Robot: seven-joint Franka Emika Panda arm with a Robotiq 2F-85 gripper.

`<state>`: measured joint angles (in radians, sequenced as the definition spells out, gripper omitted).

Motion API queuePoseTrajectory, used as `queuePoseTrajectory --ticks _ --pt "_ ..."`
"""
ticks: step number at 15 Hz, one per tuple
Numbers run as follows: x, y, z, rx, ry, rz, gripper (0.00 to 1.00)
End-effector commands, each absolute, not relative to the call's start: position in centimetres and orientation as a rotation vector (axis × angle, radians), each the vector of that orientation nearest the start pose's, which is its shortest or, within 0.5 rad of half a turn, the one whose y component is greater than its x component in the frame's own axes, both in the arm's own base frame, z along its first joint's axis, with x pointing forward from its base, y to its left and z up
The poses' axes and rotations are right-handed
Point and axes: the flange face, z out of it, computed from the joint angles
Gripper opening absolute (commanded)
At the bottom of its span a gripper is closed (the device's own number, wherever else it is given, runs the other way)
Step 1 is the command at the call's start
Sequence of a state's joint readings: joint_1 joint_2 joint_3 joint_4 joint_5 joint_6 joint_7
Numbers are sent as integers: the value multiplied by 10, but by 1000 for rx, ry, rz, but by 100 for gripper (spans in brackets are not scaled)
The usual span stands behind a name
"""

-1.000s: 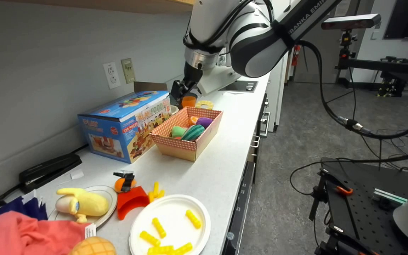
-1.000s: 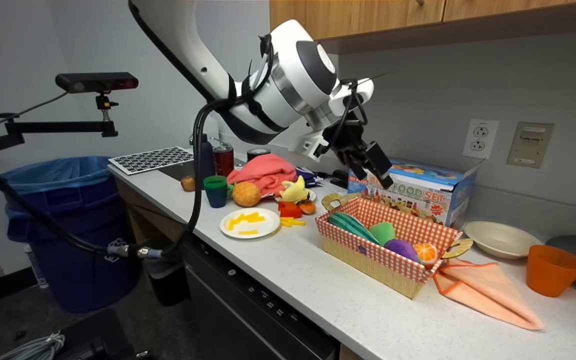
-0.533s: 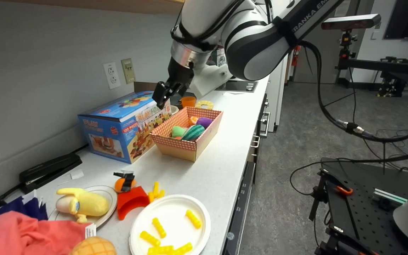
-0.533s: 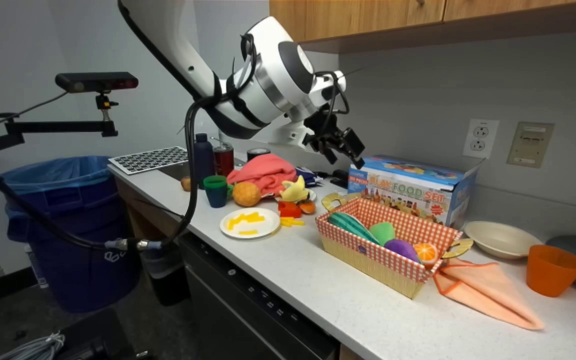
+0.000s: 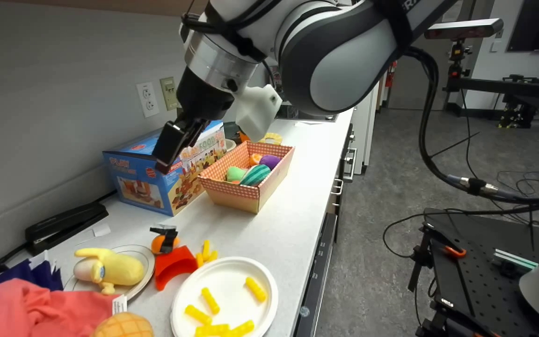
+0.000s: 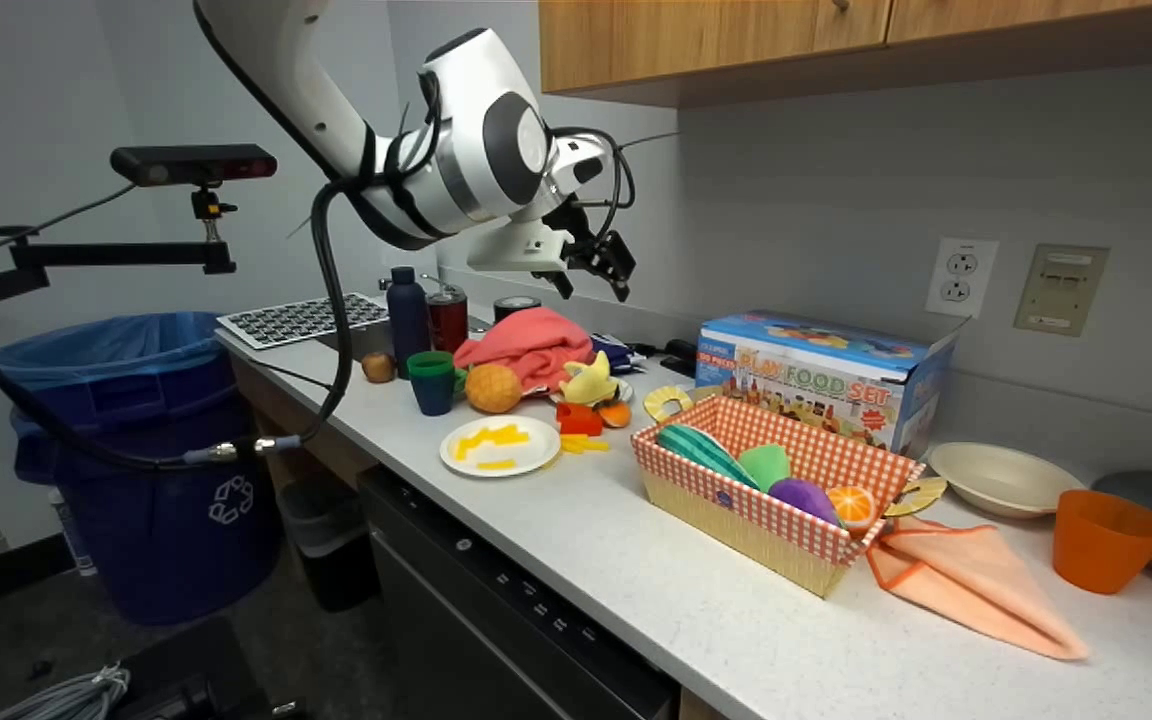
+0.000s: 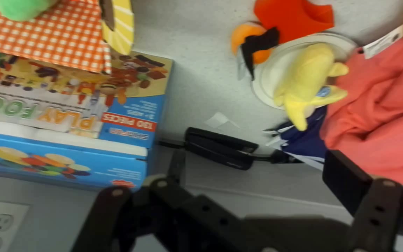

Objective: Put the purple, pineapple, and banana plushies in the box

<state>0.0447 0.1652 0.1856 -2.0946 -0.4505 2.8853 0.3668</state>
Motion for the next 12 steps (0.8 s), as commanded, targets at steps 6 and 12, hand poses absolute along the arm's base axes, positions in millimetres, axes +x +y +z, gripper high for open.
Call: queuePoseTrajectory --ticks 6,12 --pt "580 248 403 -2765 -892 -824 100" --pt "572 249 399 -2784 -897 -817 100"
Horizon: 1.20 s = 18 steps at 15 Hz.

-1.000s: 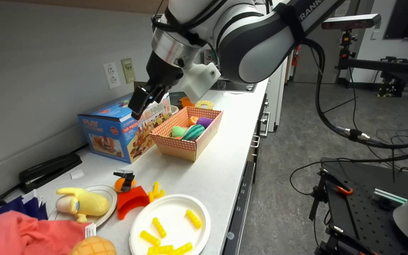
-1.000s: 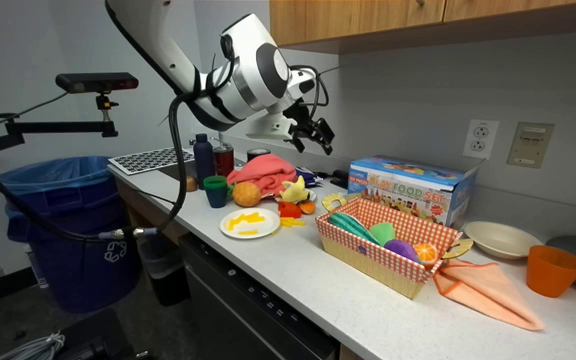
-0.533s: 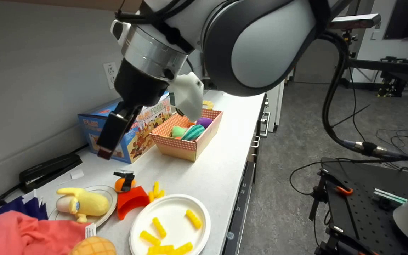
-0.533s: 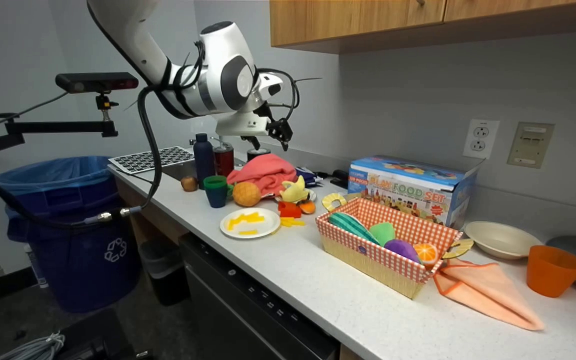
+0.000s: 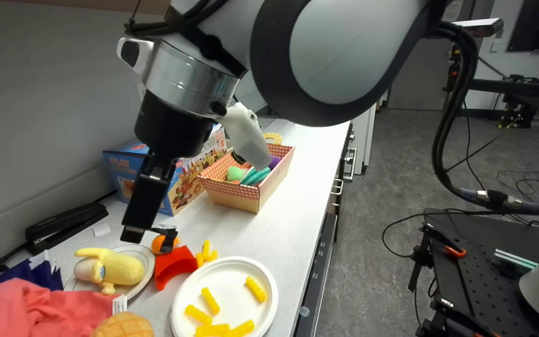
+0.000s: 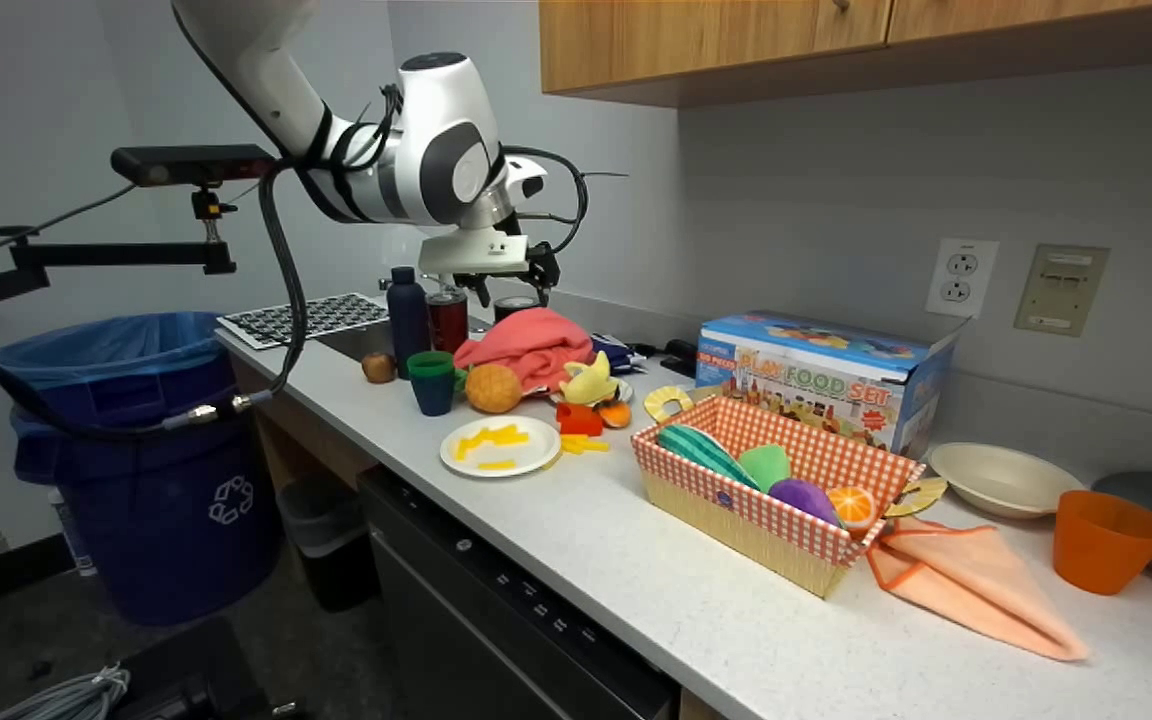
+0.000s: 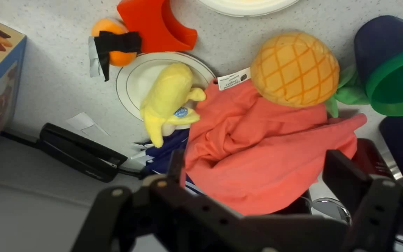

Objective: Put the purple, pineapple, and banana plushies in the box

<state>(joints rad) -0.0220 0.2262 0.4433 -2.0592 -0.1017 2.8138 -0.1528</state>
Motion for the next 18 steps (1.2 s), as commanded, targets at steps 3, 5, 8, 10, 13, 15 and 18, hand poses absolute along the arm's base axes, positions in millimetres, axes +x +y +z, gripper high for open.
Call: queuePoseTrajectory --ticks 3,5,8,10,13,15,18 --pt "572 249 398 -2785 -898 -816 100" --pt "572 249 399 -2784 -899 -816 100" --pt "578 266 393 -2760 -994 -813 100" --pt "578 282 386 -2740 -1066 -789 100" --pt "581 303 367 -2686 -1208 -749 100" --pt "587 311 351 -2657 -1291 -724 100" --pt "598 317 328 -2620 -1376 -699 100"
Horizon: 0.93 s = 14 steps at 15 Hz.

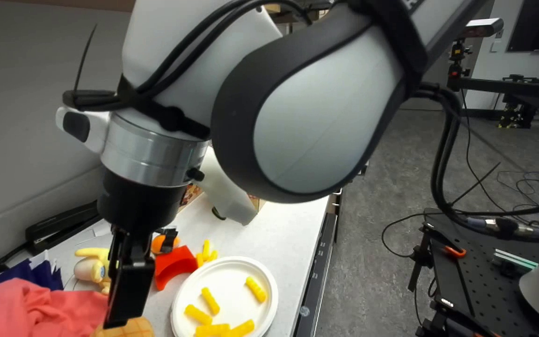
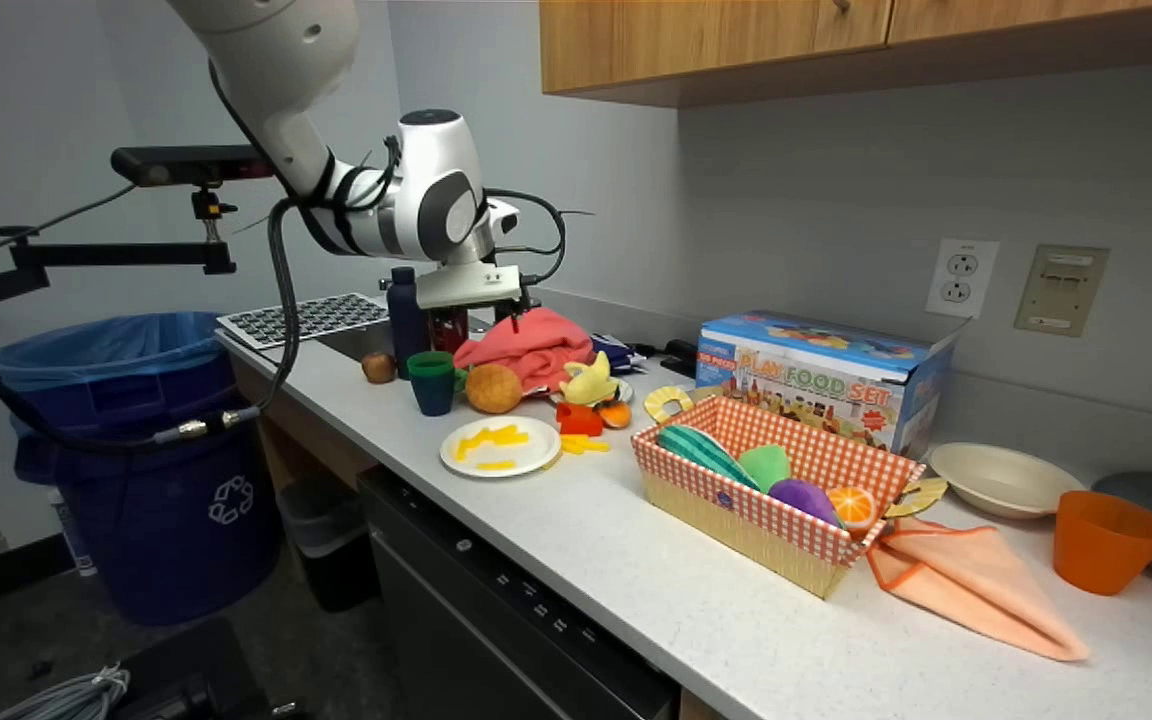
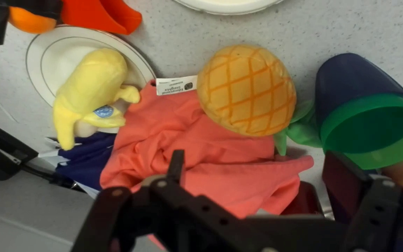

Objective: Put the purple, pineapple, and banana plushies in the box

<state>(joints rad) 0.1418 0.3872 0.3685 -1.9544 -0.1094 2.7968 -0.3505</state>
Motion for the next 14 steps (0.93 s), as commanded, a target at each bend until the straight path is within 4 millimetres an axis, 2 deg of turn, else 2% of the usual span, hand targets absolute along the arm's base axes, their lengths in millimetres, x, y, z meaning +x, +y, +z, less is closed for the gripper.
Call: queuePoseTrajectory --ticks 1,6,13,14 --pt "602 318 323 -2606 -1398 -695 100" --pt "621 327 297 -2565 -1487 -643 100" --pt "620 337 256 -2537 -1536 -472 100" --pt "622 339 254 -2530 -1541 -471 75"
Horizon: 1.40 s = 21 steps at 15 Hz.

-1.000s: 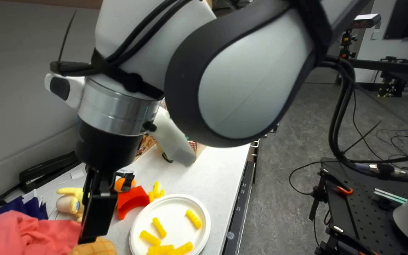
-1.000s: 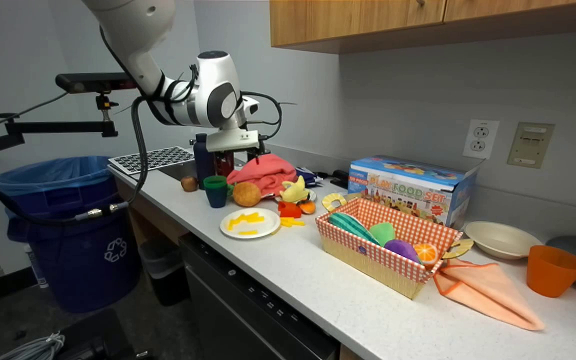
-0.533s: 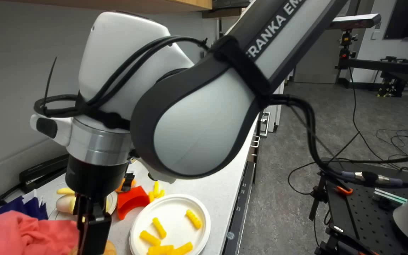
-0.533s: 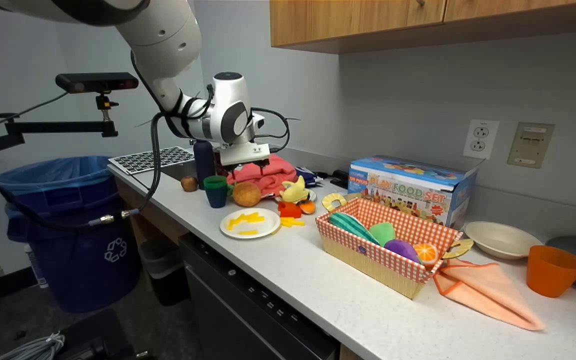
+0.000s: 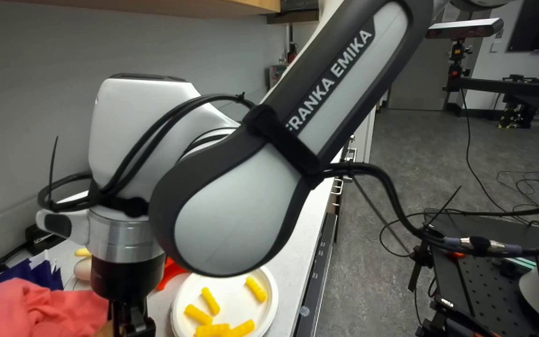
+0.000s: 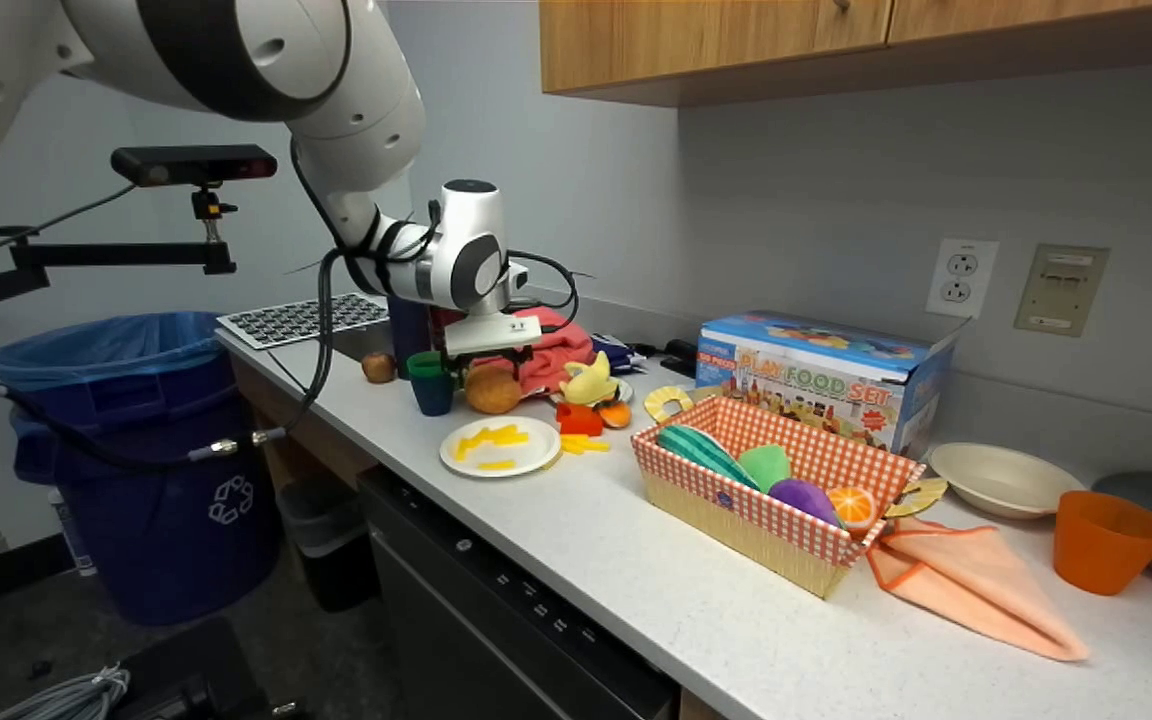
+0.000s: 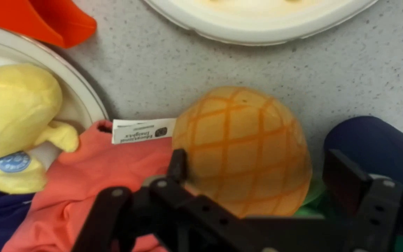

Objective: Put the purple, pineapple, and banana plushies in the box

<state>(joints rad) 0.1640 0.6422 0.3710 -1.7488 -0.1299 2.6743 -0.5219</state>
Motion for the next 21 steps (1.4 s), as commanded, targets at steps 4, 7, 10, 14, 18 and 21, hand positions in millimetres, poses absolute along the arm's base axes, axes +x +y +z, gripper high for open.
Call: queuePoseTrajectory --ticks 4,7,10,14,18,21 --pt "630 338 261 -2519 -1540 -515 49" --pt "636 332 270 -2524 -1512 -560 28" --pt "637 326 279 -2531 -1484 -601 7" --pt "632 311 310 -2553 -1458 -716 4" --pt "627 274 345 -2586 -1341 -886 4" --pt "615 237 363 -2623 -1229 -989 4"
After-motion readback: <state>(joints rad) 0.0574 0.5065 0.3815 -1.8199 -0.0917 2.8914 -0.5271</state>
